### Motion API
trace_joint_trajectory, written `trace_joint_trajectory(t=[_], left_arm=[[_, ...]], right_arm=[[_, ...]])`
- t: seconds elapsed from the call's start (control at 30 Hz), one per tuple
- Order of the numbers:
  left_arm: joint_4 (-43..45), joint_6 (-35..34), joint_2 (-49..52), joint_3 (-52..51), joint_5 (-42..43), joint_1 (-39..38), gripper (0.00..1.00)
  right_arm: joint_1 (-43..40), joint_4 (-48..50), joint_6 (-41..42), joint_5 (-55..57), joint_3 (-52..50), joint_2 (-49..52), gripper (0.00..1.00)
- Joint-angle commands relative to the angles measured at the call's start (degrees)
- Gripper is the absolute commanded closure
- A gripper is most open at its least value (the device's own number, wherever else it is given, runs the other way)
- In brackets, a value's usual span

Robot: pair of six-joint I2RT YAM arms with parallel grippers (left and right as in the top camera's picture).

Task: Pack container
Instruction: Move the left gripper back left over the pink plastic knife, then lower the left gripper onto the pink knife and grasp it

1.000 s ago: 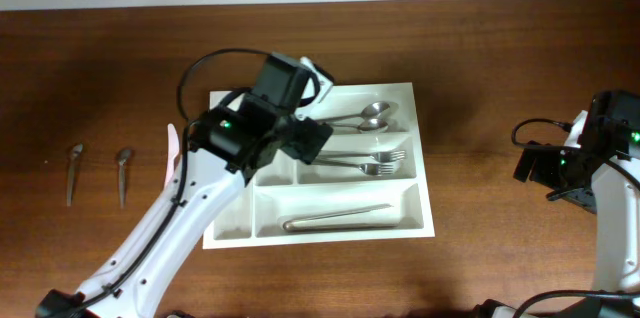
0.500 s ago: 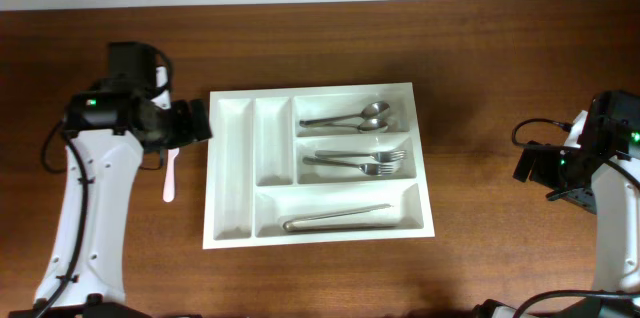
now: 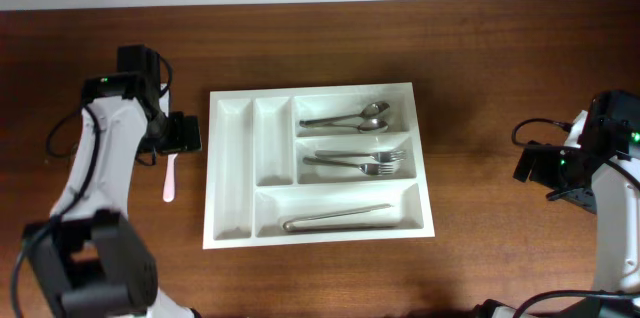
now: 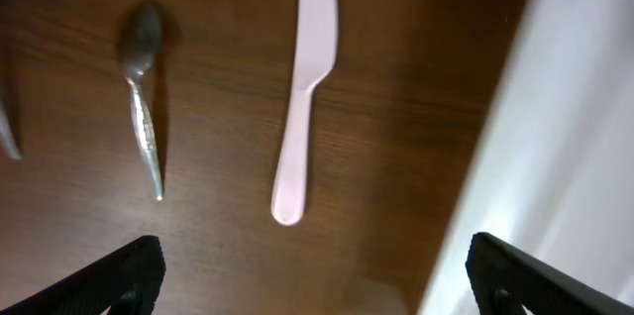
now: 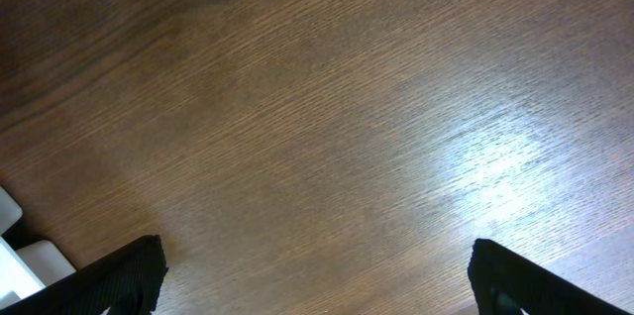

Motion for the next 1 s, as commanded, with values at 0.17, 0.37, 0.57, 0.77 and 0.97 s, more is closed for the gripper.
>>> trace_joint_trajectory(t=[0.17, 0.37, 0.57, 0.77, 0.97], left_arm=[[2.4, 4.02, 4.35, -0.35, -0.5, 6.1, 0.01], [4.5, 13.86, 5.75, -0.35, 5.66, 6.88, 0.01], [4.98, 13.86, 8.22, -0.37, 6.4, 6.88, 0.01], [4.37, 13.57, 11.69, -0.37, 6.64, 6.88, 0.01], [3.69, 13.62, 14.58, -0.37, 6.64, 6.88, 0.01]], right_arm=[[-0.31, 0.15, -0.22, 0.94, 0.07, 0.26, 0.01], [-0.31, 0.15, -0.22, 0.94, 0.07, 0.26, 0.01], [-0.31, 0.15, -0.22, 0.92, 0.07, 0.26, 0.01], [-0.31, 0.15, -0.22, 0.94, 0.07, 0.26, 0.01], [-0.31, 0.15, -0.22, 0.94, 0.07, 0.26, 0.01]])
